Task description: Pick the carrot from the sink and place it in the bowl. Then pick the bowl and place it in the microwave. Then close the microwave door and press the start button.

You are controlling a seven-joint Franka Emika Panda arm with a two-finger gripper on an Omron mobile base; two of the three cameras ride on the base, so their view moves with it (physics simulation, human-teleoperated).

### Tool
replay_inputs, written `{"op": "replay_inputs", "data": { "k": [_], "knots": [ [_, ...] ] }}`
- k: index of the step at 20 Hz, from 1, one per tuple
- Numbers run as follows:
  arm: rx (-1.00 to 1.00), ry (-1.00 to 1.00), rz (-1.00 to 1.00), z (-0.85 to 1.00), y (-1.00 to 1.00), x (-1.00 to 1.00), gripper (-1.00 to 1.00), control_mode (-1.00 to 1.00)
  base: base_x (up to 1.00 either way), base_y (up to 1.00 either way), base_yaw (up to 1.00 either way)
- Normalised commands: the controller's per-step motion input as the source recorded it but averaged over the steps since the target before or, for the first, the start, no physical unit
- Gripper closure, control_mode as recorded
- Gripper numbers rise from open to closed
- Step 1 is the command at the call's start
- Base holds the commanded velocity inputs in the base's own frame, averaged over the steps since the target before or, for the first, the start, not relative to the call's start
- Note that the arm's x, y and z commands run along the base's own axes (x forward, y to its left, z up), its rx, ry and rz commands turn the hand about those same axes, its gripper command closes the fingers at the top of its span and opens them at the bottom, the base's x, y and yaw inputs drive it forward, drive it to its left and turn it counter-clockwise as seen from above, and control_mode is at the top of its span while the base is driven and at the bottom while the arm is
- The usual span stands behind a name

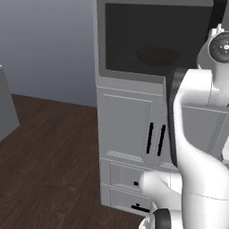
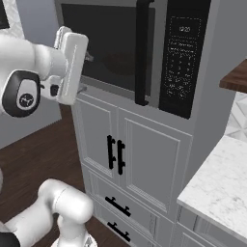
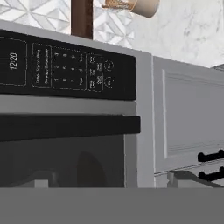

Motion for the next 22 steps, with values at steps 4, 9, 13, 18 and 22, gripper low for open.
{"op": "replay_inputs", "data": {
  "k": [4, 9, 13, 18, 22],
  "knots": [
    [-0.46, 0.42, 0.0, 0.0, 0.0, -0.87, -1.0, -1.0, 0.0, 0.0, 0.0],
    [-0.46, 0.36, 0.0, 0.0, -0.04, -0.68, 1.0, -1.0, 0.0, 0.0, 0.0],
    [-0.38, 0.23, 0.04, 0.0, -0.27, -0.74, 1.0, -1.0, 0.0, 0.0, 0.0],
    [-0.37, 0.08, 0.09, -0.16, -0.03, -0.55, 1.0, -1.0, 0.0, 0.0, 0.0],
    [-0.22, -0.08, 0.15, -0.4, -0.14, -0.49, 1.0, -1.0, 0.0, 0.0, 0.0]
  ]
}}
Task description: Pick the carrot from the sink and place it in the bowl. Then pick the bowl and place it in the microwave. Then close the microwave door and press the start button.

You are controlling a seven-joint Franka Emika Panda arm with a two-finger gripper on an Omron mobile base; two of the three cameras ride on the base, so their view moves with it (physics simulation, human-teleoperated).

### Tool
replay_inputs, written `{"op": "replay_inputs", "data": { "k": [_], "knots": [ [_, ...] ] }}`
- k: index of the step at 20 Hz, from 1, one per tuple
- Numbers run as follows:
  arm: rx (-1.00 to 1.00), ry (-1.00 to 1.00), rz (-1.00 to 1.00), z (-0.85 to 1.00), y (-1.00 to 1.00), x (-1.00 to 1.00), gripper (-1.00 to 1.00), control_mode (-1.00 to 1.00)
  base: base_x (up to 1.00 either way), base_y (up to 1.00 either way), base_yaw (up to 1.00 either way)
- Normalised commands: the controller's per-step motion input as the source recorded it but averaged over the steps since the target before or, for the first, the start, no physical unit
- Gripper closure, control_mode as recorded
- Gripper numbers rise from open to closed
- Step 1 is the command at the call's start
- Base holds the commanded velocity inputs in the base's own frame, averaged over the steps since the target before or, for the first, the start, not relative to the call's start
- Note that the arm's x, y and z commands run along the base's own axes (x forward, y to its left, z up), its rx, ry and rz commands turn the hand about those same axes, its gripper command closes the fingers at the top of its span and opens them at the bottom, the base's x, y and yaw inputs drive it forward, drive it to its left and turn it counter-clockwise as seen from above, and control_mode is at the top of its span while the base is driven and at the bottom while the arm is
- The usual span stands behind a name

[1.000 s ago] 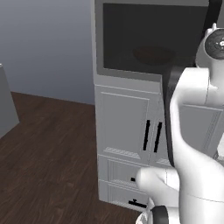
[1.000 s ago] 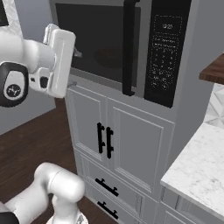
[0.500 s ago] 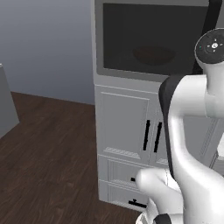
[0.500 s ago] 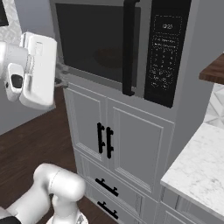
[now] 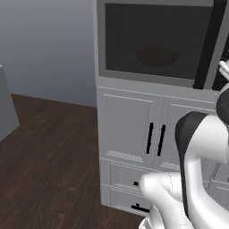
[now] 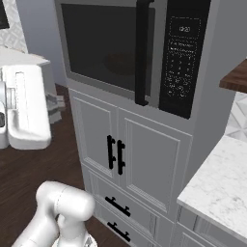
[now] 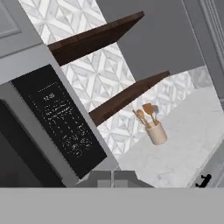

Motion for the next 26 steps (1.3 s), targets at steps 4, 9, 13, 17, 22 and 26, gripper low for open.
{"op": "replay_inputs", "data": {
  "k": [4, 9, 13, 17, 22, 26],
  "knots": [
    [-0.09, -0.04, 0.16, -0.18, -0.11, -0.07, 1.0, -1.0, 0.0, 0.0, 0.0],
    [-0.01, 0.0, 0.14, -0.06, -0.34, -0.01, 1.0, -1.0, 0.0, 0.0, 0.0],
    [0.0, 0.0, 0.05, 0.01, -0.14, -0.03, 1.0, -1.0, 0.0, 0.0, 0.0],
    [-0.01, 0.0, 0.05, -0.06, -0.19, 0.23, 1.0, -1.0, 0.0, 0.0, 0.0],
    [0.0, 0.0, 0.06, -0.16, -0.25, 0.47, 1.0, -1.0, 0.0, 0.0, 0.0],
    [-0.04, 0.0, 0.07, -0.34, -0.14, 0.33, 1.0, -1.0, 0.0, 0.0, 0.0]
  ]
}}
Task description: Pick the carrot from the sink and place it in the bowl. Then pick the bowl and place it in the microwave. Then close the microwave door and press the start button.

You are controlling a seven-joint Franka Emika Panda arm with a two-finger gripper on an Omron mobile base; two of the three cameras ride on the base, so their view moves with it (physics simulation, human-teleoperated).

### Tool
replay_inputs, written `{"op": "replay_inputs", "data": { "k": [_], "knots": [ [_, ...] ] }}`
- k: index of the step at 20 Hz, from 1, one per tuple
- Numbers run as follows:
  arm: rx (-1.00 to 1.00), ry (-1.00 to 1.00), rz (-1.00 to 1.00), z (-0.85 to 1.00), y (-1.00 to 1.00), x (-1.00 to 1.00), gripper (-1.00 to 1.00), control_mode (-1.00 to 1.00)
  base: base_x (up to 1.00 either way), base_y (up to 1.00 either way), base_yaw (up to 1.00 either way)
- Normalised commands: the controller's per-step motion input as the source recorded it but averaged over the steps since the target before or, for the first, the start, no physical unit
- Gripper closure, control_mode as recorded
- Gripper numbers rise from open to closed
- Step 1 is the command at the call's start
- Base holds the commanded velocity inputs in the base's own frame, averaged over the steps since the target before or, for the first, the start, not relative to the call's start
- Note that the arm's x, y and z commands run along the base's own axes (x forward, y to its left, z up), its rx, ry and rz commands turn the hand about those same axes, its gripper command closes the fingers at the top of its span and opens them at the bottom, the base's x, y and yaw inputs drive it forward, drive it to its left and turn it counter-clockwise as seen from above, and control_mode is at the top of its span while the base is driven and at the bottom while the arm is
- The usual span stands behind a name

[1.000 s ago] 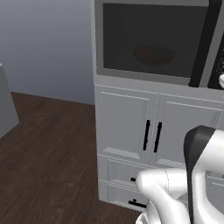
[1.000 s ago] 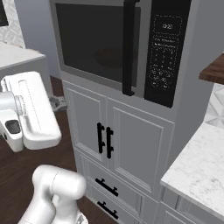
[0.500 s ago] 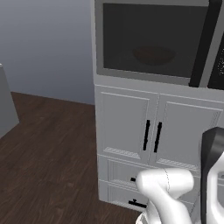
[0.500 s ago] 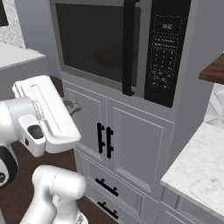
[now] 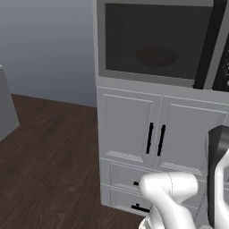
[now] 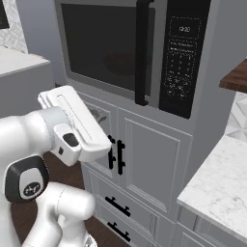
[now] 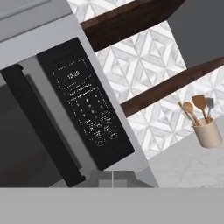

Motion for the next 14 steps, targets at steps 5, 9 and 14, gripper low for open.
{"op": "replay_inputs", "data": {
  "k": [5, 9, 14],
  "knots": [
    [-0.01, 0.0, 0.08, -0.18, -0.18, 0.31, 1.0, -1.0, 0.0, 0.0, 0.0],
    [0.0, 0.0, 0.06, 0.0, -0.17, 0.23, 1.0, -1.0, 0.0, 0.0, 0.0],
    [0.0, 0.0, 0.04, -0.02, -0.07, 0.14, 1.0, -1.0, 0.0, 0.0, 0.0]
  ]
}}
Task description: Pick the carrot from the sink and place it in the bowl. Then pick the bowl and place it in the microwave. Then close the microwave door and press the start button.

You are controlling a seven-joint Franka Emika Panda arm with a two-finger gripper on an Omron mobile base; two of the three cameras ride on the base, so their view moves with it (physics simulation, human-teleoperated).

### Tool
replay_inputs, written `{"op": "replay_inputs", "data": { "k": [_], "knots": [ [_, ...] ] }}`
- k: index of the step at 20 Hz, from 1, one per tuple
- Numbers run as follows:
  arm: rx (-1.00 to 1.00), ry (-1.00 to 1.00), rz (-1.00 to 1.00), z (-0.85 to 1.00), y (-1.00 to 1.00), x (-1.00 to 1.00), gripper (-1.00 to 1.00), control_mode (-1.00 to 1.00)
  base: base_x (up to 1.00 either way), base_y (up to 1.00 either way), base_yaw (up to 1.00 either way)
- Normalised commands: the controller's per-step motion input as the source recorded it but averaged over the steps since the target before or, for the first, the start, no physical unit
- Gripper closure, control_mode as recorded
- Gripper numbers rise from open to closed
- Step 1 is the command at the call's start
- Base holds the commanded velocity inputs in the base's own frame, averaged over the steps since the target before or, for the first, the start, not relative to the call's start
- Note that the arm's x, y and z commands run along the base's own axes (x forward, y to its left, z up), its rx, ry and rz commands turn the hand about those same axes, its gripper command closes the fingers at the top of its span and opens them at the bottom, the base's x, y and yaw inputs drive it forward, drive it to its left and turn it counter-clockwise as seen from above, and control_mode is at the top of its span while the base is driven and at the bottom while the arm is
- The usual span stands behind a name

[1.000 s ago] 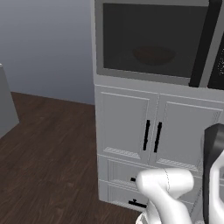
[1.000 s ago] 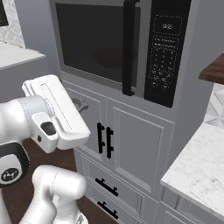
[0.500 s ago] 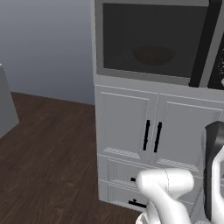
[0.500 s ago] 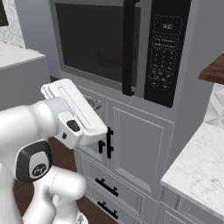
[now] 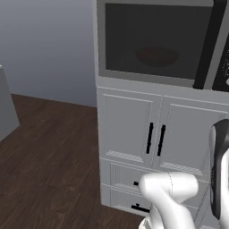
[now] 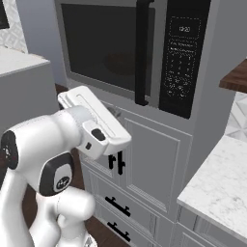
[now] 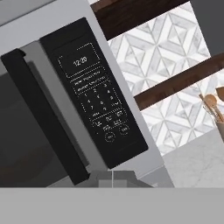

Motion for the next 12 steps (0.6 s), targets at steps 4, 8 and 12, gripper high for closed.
{"op": "replay_inputs", "data": {
  "k": [4, 8, 12],
  "knots": [
    [0.0, 0.0, 0.0, -0.09, 0.0, 0.18, 1.0, -1.0, 0.0, 0.0, 0.0],
    [0.0, 0.0, 0.0, -0.03, -0.01, 0.27, 1.0, -1.0, 0.0, 0.0, 0.0],
    [0.0, 0.0, 0.01, 0.0, -0.16, 0.14, 1.0, -1.0, 0.0, 0.0, 0.0]
  ]
}}
